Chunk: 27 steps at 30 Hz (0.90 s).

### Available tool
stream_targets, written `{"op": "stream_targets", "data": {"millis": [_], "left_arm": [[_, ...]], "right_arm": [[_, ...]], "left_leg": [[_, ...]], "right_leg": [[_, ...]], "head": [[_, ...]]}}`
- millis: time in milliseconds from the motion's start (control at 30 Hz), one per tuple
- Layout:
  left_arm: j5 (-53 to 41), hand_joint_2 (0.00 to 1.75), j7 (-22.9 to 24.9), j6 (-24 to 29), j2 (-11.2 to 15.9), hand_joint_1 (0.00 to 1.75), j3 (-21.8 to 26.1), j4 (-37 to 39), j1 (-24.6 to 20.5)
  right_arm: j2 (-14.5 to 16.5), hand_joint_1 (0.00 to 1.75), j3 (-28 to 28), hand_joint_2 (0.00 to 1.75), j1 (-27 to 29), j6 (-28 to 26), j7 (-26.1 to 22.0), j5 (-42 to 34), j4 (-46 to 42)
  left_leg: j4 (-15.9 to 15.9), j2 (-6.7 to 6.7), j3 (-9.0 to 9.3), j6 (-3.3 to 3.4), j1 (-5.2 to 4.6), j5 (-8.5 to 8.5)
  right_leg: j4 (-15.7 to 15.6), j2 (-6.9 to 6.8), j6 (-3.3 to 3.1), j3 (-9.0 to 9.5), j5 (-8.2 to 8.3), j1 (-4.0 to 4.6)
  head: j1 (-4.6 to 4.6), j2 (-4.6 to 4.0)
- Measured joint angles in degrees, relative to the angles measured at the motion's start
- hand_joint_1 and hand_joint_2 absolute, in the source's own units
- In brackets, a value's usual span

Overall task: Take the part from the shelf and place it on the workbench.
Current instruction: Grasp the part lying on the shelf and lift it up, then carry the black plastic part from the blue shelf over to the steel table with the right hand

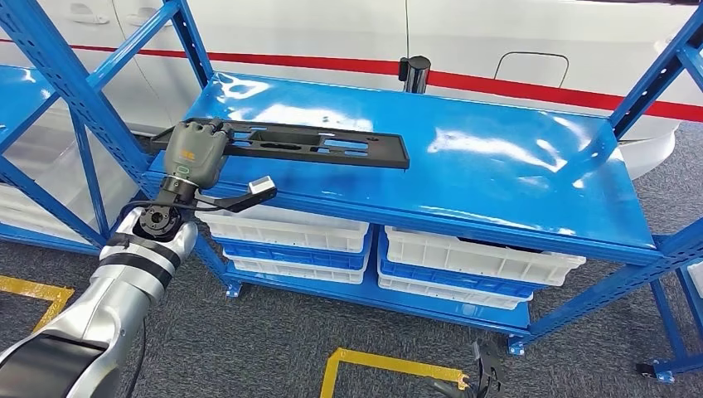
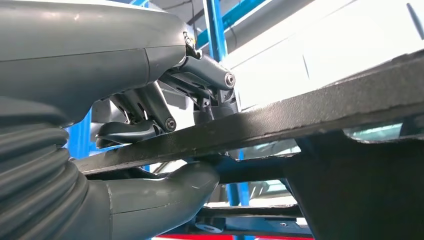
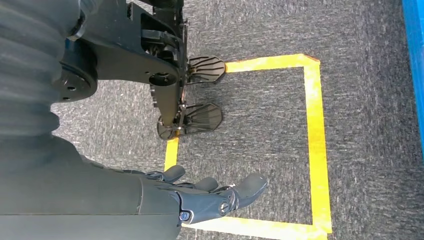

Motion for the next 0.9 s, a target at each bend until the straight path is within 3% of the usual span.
{"op": "stream_targets", "data": {"millis": [267, 667, 900], "left_arm": [[0.0, 1.75, -0.4, 0.0, -0.3, 1.75, -1.2, -3.3, 0.8], [1.2, 1.75, -7.0, 0.0, -3.9, 1.75, -0.1, -17.3, 6.1], [2.8, 1.75, -9.6, 0.0, -4.7, 1.75, 1.9, -21.3, 9.0]], "right_arm": [[0.0, 0.0, 0.0, 1.75, 0.0, 0.0, 0.0, 0.0, 0.0], [0.2, 0.0, -0.5, 1.75, 0.0, 0.0, -0.6, 0.0, 0.0], [0.5, 0.0, -0.5, 1.75, 0.0, 0.0, -0.6, 0.3, 0.0]], "left_leg": [[0.0, 0.02, 0.0, 0.0, 0.0, 0.0], [0.0, 0.02, -0.1, 0.01, -0.08, -0.01], [0.2, -0.01, -0.16, 0.05, -0.19, -0.03]], "right_leg": [[0.0, 0.0, 0.0, -0.03, 0.0, 0.0], [0.0, 0.0, 0.0, -0.11, 0.0, -0.11], [-0.1, 0.0, 0.1, -0.12, 0.06, -0.23]], "head": [[-0.01, 0.0], [0.0, 0.0], [-0.02, 0.01]]}}
